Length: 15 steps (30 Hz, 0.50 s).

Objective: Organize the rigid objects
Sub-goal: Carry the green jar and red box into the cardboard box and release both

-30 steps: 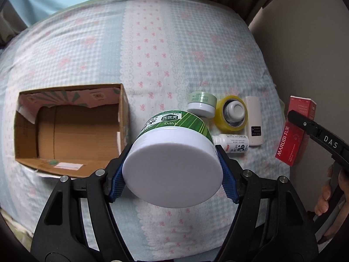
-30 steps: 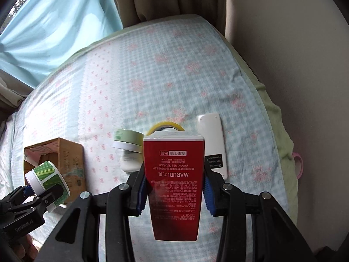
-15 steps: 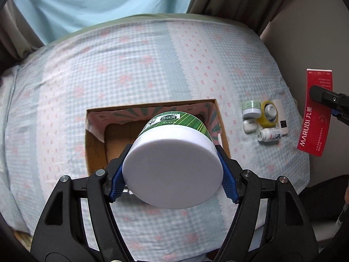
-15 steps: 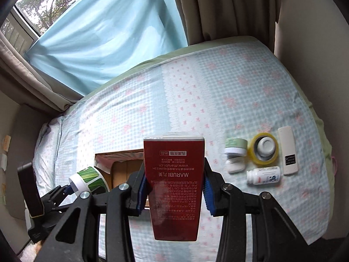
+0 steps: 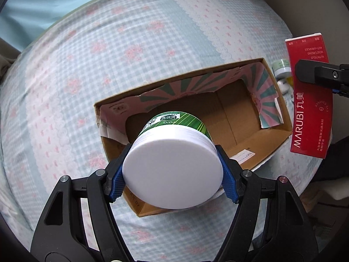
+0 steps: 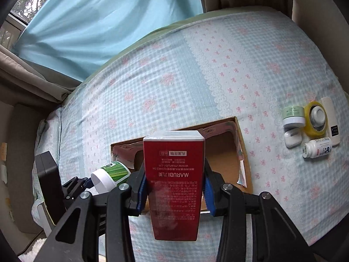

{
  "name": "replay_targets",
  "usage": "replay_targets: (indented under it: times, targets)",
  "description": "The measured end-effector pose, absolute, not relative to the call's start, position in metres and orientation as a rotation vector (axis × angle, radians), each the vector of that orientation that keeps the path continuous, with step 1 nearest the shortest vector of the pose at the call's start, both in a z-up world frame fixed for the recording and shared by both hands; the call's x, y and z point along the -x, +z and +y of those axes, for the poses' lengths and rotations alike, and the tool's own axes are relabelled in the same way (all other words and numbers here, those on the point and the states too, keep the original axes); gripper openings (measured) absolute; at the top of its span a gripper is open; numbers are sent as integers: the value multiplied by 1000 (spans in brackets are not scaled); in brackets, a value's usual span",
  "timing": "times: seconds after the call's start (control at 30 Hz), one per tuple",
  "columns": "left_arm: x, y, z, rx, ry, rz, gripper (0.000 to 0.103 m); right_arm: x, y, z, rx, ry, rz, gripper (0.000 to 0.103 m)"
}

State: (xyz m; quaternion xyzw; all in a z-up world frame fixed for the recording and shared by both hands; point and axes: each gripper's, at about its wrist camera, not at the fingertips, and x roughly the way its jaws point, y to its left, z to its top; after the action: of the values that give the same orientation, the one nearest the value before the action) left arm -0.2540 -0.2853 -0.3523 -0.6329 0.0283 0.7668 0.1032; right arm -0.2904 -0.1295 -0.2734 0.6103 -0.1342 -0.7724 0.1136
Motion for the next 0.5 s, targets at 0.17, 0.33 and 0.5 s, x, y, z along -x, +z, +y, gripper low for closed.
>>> replay_targets:
  times: [0.17,0.33,0.5]
  targets:
    - [265,-394,-271,1902,2188,254,69,306,-336,-139,-1934,-2191,-390,39]
    - [271,-430,-251,1908,2102,443,69,311,-393,-141,-2059,-2115,-295,39]
    - [271,-448,-241,1891,2052,516,69,310,-414,-137,-2098,-2096,-302,39]
